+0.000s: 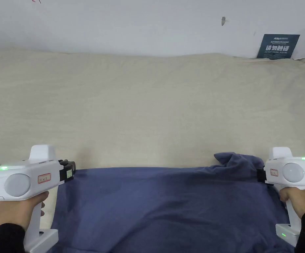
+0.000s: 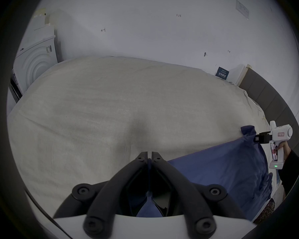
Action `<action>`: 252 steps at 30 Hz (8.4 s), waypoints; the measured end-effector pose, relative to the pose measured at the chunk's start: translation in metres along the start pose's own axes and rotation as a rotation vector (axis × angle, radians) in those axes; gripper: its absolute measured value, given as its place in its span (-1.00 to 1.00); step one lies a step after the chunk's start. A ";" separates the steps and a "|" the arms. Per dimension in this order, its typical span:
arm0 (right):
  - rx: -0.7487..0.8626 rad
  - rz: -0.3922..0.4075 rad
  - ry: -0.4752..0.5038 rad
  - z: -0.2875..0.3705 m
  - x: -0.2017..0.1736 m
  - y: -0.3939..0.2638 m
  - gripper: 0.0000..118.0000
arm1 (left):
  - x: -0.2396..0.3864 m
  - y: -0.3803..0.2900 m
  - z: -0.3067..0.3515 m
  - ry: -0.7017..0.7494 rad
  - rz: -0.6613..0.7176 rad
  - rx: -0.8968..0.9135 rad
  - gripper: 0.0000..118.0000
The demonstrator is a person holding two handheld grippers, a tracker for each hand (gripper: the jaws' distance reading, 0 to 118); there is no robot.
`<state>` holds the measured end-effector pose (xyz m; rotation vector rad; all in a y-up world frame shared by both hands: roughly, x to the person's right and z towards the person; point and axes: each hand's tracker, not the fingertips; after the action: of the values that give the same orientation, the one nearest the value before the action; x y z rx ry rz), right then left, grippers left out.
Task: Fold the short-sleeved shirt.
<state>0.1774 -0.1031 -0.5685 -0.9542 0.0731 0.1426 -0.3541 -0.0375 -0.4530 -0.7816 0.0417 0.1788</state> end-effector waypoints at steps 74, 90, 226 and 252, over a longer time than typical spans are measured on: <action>0.674 -0.134 -0.046 0.342 -0.024 -0.191 0.38 | 0.068 -0.135 0.223 0.140 -0.072 0.485 0.86; 0.810 -0.093 -0.074 0.351 -0.053 -0.191 -1.00 | 0.094 -0.141 0.243 0.110 -0.115 0.627 -1.00; 0.690 -0.208 -0.053 0.333 -0.010 -0.210 -1.00 | 0.209 -0.121 0.080 -0.320 0.038 -0.332 0.53; 0.682 -0.181 -0.046 0.336 -0.018 -0.204 -1.00 | 0.099 -0.196 0.086 -0.140 -0.005 0.015 -1.00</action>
<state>0.1907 0.0540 -0.2077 -0.2736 -0.0094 -0.0310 -0.2245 -0.0987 -0.2661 -0.7528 -0.0916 0.2284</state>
